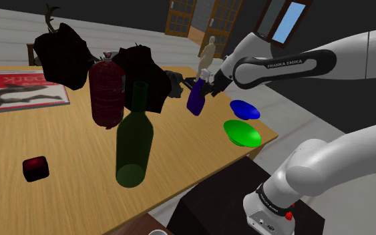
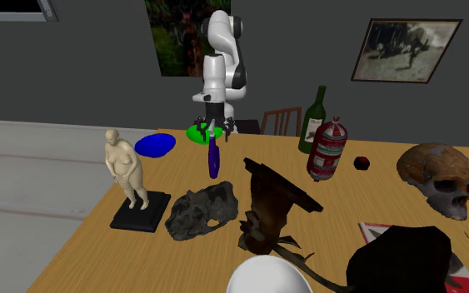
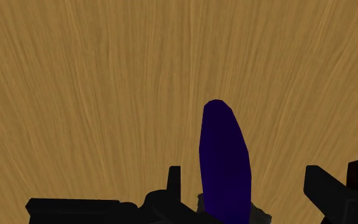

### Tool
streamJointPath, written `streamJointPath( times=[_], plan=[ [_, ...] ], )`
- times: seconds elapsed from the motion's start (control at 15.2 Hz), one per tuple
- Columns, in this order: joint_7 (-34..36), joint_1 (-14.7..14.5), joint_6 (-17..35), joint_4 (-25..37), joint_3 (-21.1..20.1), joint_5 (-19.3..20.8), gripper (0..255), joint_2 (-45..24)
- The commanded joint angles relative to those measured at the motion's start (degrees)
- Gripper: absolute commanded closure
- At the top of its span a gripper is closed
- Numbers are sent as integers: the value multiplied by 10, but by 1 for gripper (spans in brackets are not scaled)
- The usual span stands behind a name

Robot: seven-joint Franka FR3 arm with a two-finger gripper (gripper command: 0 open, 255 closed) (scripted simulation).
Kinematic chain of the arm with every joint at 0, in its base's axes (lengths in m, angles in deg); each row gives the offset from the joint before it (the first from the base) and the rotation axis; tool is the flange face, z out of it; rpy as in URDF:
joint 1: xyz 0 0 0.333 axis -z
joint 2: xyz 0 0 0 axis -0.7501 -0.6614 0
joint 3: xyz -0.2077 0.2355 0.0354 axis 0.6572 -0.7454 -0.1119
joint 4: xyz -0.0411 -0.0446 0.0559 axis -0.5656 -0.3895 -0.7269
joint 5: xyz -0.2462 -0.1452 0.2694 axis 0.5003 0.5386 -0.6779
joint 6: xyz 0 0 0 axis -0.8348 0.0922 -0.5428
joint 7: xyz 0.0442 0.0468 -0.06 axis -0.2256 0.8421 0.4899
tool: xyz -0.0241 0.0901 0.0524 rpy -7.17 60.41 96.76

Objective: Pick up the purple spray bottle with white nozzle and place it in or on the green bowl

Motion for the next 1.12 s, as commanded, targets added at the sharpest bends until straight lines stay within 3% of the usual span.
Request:
streamJointPath(
  times=[0.0, 0.2, 0.73, 0.79, 1.06],
  plan=[
    [0, -1, 19, -4, 1, -1, 0, -13],
    [-1, -2, 51, -7, 2, -2, 0, -42],
    [-1, -2, 51, -7, 2, -2, 0, -42],
    [-1, -2, 51, -7, 2, -2, 255, -42],
    [-1, -2, 51, -7, 2, -2, 255, -42]
  ],
)
